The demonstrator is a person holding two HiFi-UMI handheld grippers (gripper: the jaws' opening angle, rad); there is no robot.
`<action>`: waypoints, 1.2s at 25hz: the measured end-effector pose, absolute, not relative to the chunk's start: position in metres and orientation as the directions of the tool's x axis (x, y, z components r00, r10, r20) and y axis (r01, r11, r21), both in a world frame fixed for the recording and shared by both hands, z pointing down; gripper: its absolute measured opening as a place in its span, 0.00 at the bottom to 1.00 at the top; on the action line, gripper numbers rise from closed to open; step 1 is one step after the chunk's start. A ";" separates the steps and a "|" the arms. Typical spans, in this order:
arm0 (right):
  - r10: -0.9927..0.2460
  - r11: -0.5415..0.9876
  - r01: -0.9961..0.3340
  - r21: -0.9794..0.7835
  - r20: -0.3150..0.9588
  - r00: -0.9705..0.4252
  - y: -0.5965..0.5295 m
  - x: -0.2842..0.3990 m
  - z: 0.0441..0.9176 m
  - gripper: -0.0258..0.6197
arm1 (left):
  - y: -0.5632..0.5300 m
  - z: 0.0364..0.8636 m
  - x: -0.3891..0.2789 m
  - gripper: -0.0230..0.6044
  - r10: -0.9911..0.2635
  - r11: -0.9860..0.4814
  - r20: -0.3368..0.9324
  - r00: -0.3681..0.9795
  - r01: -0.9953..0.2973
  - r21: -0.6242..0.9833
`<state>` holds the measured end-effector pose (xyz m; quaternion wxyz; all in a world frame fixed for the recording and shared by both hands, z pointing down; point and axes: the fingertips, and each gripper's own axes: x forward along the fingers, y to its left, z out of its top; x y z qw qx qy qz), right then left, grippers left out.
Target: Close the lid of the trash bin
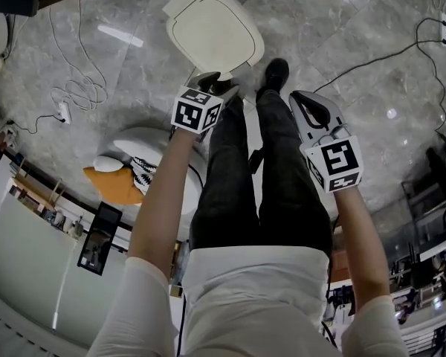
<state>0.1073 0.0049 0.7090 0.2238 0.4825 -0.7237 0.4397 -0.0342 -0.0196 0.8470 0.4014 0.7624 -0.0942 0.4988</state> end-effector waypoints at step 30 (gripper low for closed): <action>-0.566 0.403 -0.890 -0.212 0.706 -0.425 -0.001 0.122 0.515 0.09 | -0.027 0.564 -0.060 0.15 -0.144 -0.664 0.769 0.623 -0.636 0.392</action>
